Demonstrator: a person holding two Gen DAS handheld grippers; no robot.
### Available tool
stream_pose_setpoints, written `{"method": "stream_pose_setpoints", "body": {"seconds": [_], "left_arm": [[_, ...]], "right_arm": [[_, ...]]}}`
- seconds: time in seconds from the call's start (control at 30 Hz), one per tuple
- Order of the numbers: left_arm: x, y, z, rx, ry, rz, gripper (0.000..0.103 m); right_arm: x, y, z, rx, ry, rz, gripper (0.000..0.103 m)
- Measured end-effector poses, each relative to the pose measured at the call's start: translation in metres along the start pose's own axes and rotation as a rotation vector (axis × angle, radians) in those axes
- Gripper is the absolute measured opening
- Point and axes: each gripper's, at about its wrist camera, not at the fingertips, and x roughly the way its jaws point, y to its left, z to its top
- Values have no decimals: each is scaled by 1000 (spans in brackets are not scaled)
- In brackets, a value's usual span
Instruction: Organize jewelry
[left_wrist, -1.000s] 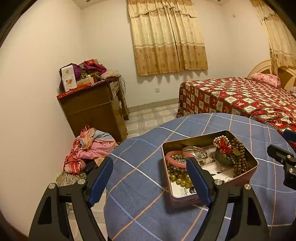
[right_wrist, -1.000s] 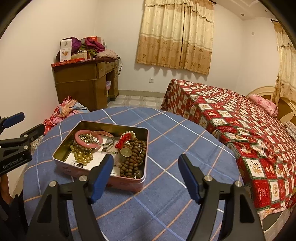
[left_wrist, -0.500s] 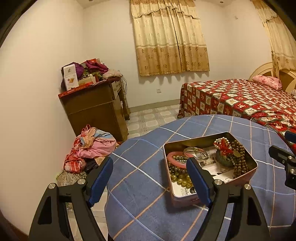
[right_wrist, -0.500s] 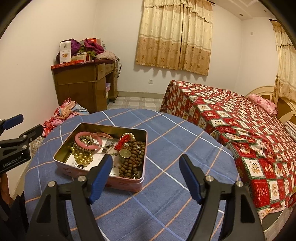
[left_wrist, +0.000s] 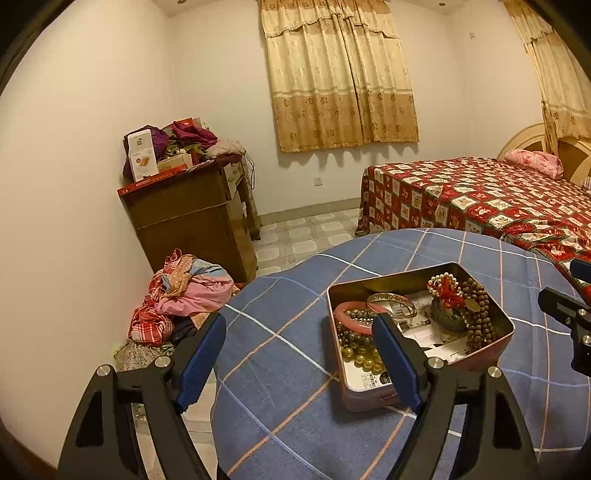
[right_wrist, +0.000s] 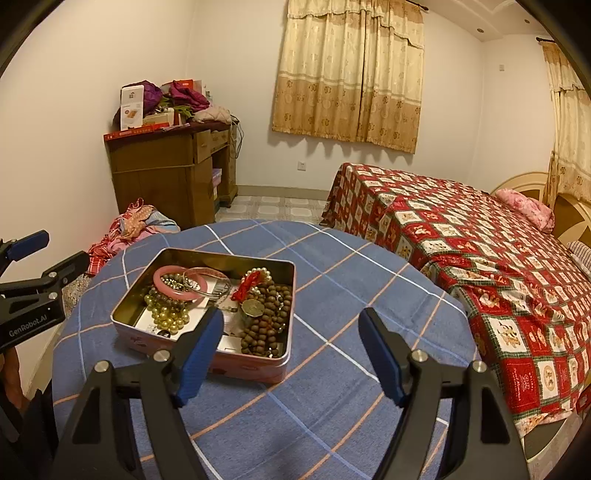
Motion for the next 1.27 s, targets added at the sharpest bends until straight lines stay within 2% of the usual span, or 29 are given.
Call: {"method": "stream_pose_setpoints", "body": {"seconds": [0.6,1.0,1.27], "left_arm": [[0,-1,-3,0,6,-6,81],[1,-1,-5,7,0,54,82],[1,-2,-3,6,-8,35,81]], "right_arm": [[-3,3,1,-1,-6,0,78],[-3,2,1,0,-8,-1,79],[-4,1,1,3,-6,-1,79]]}}
